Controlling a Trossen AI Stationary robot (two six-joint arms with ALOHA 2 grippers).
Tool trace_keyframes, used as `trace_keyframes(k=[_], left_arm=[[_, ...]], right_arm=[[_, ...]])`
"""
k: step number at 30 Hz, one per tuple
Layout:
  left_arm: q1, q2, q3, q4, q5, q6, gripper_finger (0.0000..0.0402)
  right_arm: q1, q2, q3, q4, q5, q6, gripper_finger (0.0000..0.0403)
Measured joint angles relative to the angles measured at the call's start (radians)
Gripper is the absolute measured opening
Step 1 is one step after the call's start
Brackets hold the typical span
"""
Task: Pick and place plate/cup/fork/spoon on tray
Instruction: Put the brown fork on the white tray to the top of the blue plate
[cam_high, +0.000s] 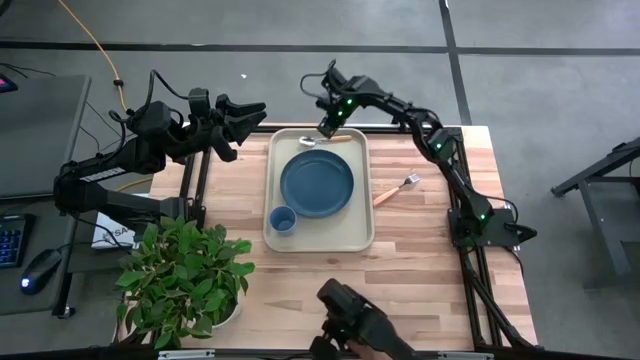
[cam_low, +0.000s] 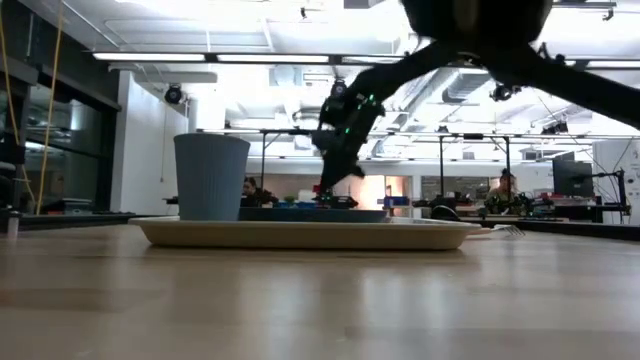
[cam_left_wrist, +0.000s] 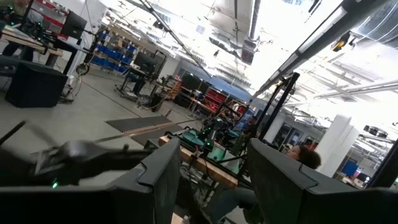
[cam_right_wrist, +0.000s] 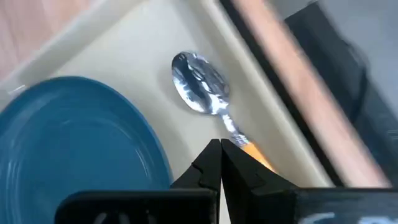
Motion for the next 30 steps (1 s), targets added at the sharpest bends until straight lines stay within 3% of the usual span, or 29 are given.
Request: trace_keyframes(k=[6, 9, 12, 15, 19, 22, 26, 30], left_arm=[[0.000, 0.000, 0.000, 0.000, 0.003, 0.000, 0.0168], [0.000, 0.000, 0.000, 0.000, 0.013, 0.000, 0.0168], [0.000, 0.000, 0.000, -0.001, 0.014, 0.002, 0.0168], [0.000, 0.000, 0.000, -0.004, 0.015, 0.003, 0.0168], [0.000, 0.000, 0.000, -0.008, 0.015, 0.003, 0.0168], [0.000, 0.000, 0.000, -0.008, 0.015, 0.003, 0.0168], [0.000, 0.000, 0.000, -0.008, 0.025, 0.003, 0.0168], [0.000, 0.000, 0.000, -0.008, 0.065, 0.003, 0.0168]], right_arm=[[-0.019, -0.099, -0.003, -0.107, 0.008, -0.022, 0.0000], [-0.011, -0.160, -0.093, -0.126, 0.009, -0.026, 0.0000], [0.008, -0.281, -0.324, -0.038, 0.024, -0.010, 0.0000], [0.029, -0.470, -0.661, 0.140, 0.043, 0.084, 0.0000], [0.074, -0.776, -1.075, 0.379, 0.130, 0.333, 0.0000], [0.138, -0.978, -1.281, 0.475, 0.204, 0.593, 0.0000], [0.262, -1.184, -1.438, 0.524, 0.323, 0.941, 0.0000], [0.415, -1.306, -1.521, 0.523, 0.518, 1.282, 0.0000]])
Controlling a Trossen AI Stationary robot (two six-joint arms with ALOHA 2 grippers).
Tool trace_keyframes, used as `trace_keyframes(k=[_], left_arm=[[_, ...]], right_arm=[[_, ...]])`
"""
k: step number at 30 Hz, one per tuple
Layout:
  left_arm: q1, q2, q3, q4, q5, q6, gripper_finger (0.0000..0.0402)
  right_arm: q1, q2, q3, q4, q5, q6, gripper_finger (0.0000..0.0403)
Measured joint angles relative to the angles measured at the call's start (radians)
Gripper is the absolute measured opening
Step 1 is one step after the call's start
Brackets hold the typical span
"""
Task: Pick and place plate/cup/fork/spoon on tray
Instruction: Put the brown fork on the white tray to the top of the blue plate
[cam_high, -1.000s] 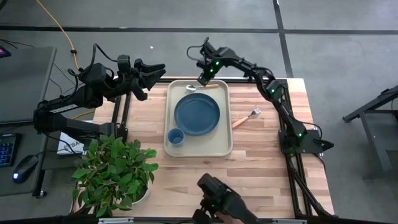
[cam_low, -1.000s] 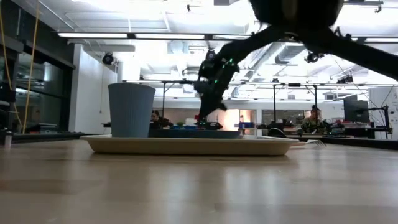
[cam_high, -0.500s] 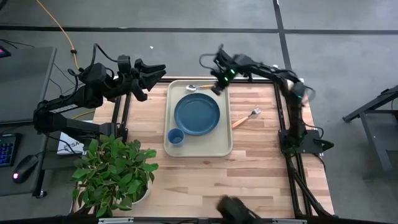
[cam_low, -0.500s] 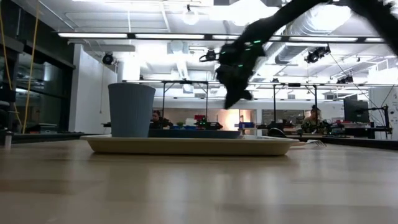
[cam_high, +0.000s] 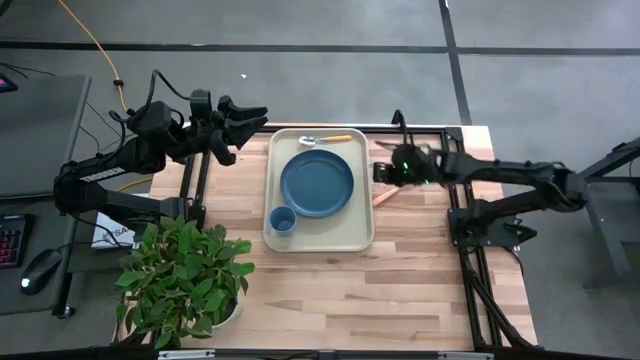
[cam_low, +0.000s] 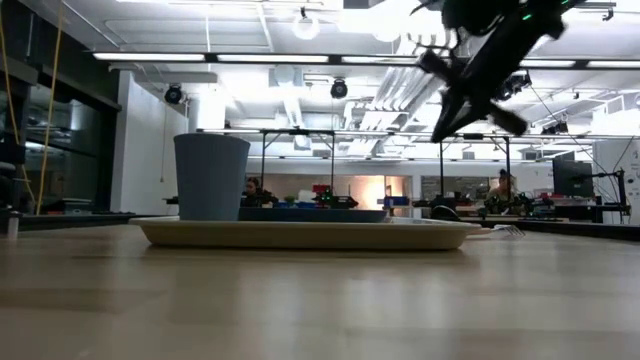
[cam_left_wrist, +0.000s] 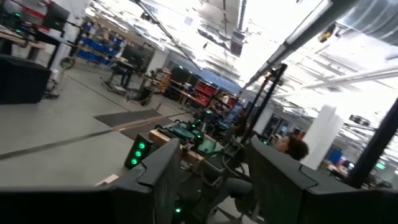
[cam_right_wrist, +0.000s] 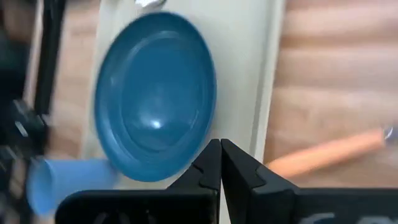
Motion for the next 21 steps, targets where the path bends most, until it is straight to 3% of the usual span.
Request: trace_keyframes(k=[5, 8, 15, 21], left_arm=[[0.000, 0.000, 0.000, -0.001, 0.033, 0.000, 0.0168], [0.000, 0.000, 0.000, -0.004, 0.033, 0.000, 0.0168], [0.000, 0.000, 0.000, -0.003, 0.033, 0.000, 0.0168], [0.000, 0.000, 0.000, 0.000, 0.029, 0.009, 0.0168]], right_arm=[[0.122, -0.065, -0.067, 0.009, 0.244, 0.367, 0.0000], [0.144, -0.068, -0.089, 0.005, 0.308, 0.430, 0.0000], [0.105, -0.068, -0.148, -0.149, 0.299, 0.555, 0.0022], [0.015, -0.058, -0.231, -0.159, 0.199, 0.651, 0.0121]])
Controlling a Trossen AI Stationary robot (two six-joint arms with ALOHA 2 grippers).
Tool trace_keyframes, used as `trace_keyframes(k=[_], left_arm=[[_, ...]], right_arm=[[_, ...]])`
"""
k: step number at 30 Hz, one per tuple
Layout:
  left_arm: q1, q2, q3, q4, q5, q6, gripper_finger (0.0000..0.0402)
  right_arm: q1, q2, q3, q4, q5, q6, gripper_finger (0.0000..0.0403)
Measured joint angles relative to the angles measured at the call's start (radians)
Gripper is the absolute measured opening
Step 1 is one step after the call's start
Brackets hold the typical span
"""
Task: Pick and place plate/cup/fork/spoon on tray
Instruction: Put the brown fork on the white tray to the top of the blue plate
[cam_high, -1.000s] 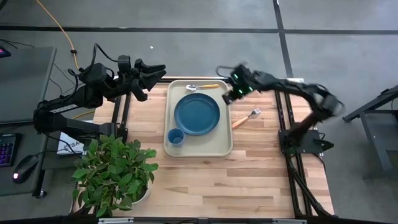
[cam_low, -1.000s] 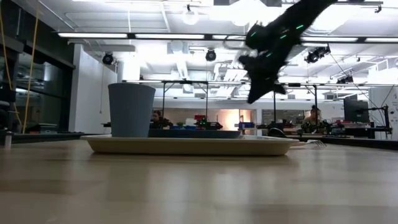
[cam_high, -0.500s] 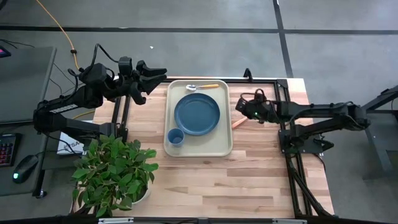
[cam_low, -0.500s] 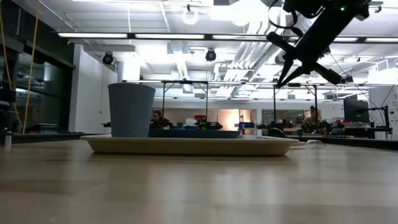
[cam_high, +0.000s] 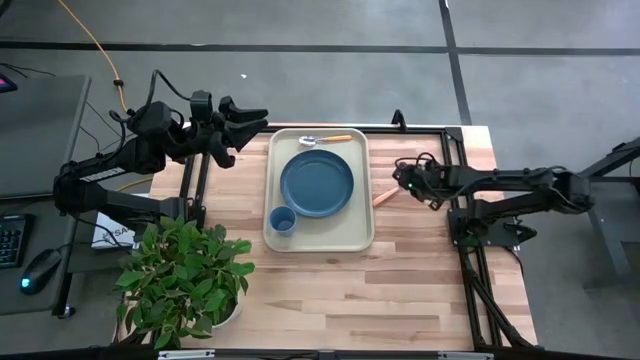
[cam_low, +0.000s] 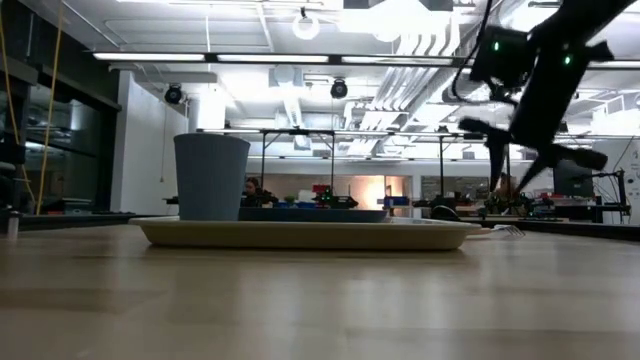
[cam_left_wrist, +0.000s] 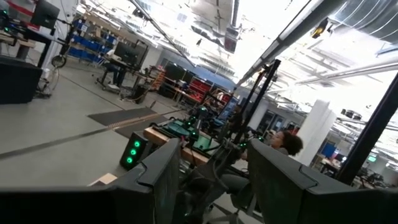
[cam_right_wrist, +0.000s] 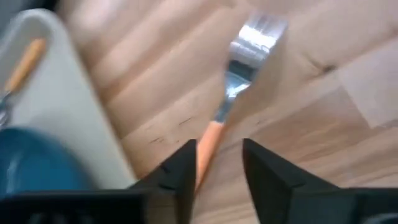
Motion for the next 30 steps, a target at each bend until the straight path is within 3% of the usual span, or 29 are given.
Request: trace_keyframes(k=[3, 6, 19, 24, 30], left_arm=[[0.000, 0.000, 0.000, 0.000, -0.001, 0.010, 0.0168], [0.000, 0.000, 0.000, 0.000, -0.002, 0.009, 0.0168], [0.000, 0.000, 0.000, 0.000, -0.004, 0.006, 0.0168], [0.000, 0.000, 0.000, 0.000, -0.005, 0.006, 0.0168], [0.000, 0.000, 0.000, 0.000, -0.005, 0.006, 0.0168]], right_arm=[[-0.044, 0.031, -0.041, 0.054, -0.052, 0.047, 0.0166], [-0.085, 0.080, -0.053, 0.126, -0.060, 0.057, 0.0186], [-0.213, 0.265, -0.043, 0.222, -0.118, 0.040, 0.0171], [-0.212, 0.280, -0.042, 0.200, -0.110, 0.042, 0.0133], [-0.211, 0.278, -0.045, 0.183, -0.089, -0.022, 0.0019]])
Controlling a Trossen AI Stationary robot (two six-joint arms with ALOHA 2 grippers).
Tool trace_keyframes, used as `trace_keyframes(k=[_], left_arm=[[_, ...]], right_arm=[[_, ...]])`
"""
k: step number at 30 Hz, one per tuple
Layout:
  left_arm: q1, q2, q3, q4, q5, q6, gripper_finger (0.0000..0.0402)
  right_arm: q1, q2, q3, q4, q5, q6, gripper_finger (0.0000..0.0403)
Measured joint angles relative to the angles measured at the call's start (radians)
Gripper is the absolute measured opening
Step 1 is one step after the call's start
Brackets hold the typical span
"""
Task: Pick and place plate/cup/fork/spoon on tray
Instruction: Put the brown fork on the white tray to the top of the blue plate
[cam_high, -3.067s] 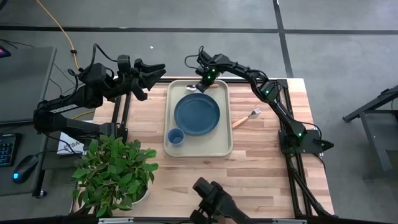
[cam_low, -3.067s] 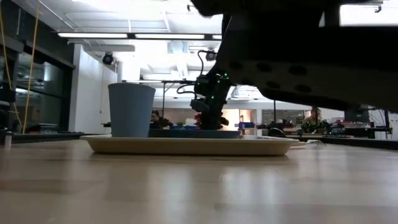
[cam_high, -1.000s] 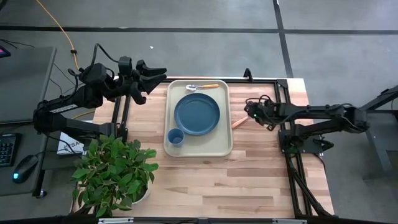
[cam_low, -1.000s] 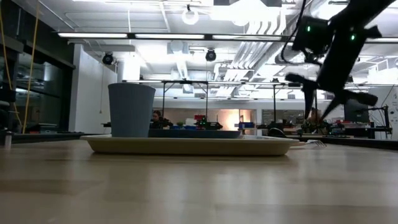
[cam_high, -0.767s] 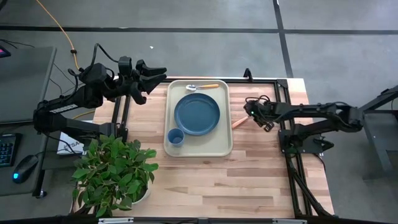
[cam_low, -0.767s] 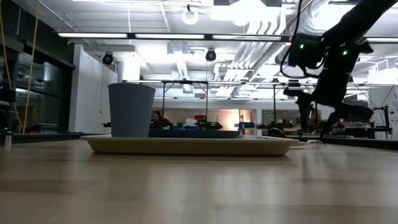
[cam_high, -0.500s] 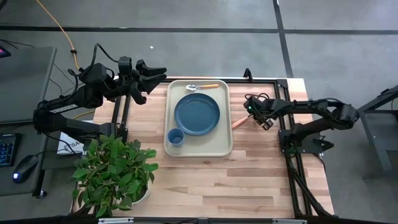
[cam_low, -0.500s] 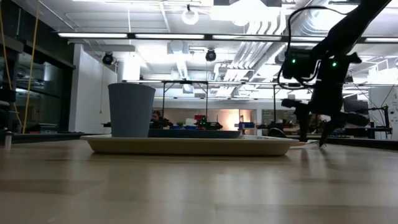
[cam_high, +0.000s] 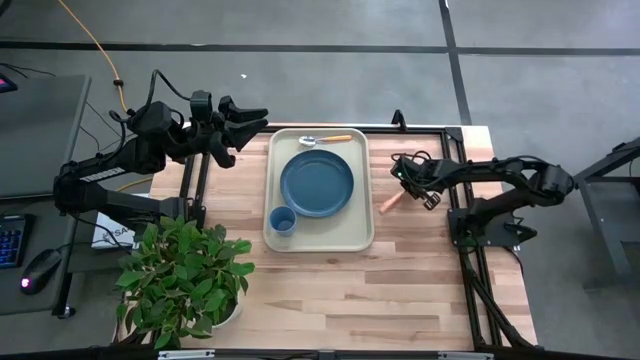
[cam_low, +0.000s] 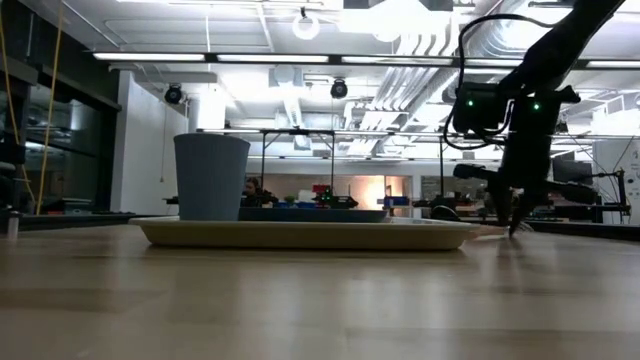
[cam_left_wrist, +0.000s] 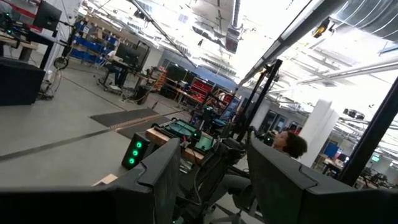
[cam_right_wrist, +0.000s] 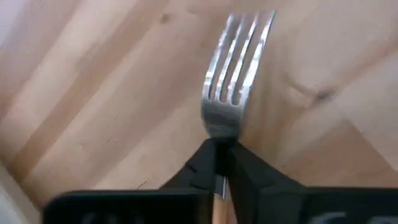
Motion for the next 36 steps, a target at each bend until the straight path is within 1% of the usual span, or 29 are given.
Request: trace_keyframes(k=[1, 2, 4, 6, 12, 14, 16, 19, 22, 25, 28, 32, 36], left_arm=[[0.000, 0.000, 0.000, 0.000, 0.000, 0.000, 0.0168], [0.000, 0.000, 0.000, 0.000, 0.000, 0.000, 0.0168], [0.000, 0.000, 0.000, 0.000, 0.000, 0.000, 0.0168], [0.000, 0.000, 0.000, 0.000, -0.005, 0.000, 0.0168], [0.000, 0.000, 0.000, 0.000, -0.009, 0.000, 0.0168], [0.000, 0.000, 0.000, 0.000, -0.009, 0.003, 0.0168], [0.000, 0.003, 0.000, 0.002, -0.009, 0.012, 0.0168], [0.000, 0.013, 0.000, 0.005, -0.026, 0.022, 0.0168], [0.000, 0.038, 0.000, 0.020, -0.034, 0.023, 0.0168], [0.000, 0.073, 0.000, 0.042, -0.031, 0.025, 0.0168], [0.000, 0.112, 0.000, 0.045, 0.006, 0.025, 0.0168], [0.000, 0.150, 0.000, 0.055, 0.049, -0.001, 0.0168], [-0.003, 0.185, 0.000, 0.093, 0.101, -0.027, 0.0169]], right_arm=[[-0.001, -0.005, -0.001, 0.017, 0.022, -0.030, 0.0010], [-0.006, -0.006, -0.001, 0.017, 0.040, -0.054, 0.0011], [-0.015, -0.033, -0.004, -0.007, 0.043, -0.125, 0.0013], [-0.032, -0.065, -0.005, -0.019, 0.030, -0.200, 0.0005], [-0.084, -0.254, 0.005, -0.054, 0.034, -0.432, 0.0002], [-0.087, -0.326, 0.033, -0.050, 0.031, -0.516, 0.0002], [-0.084, -0.389, 0.079, -0.004, 0.028, -0.637, 0.0001], [-0.066, -0.445, 0.170, 0.094, -0.035, -0.850, 0.0001], [-0.026, -0.445, 0.287, 0.178, -0.104, -1.041, 0.0001], [0.036, -0.402, 0.417, 0.235, -0.145, -1.245, 0.0001], [0.094, -0.345, 0.541, 0.250, -0.198, -1.421, 0.0000], [0.153, -0.266, 0.671, 0.309, -0.263, -1.528, 0.0000], [0.191, -0.169, 0.745, 0.487, -0.349, -1.537, 0.0000]])
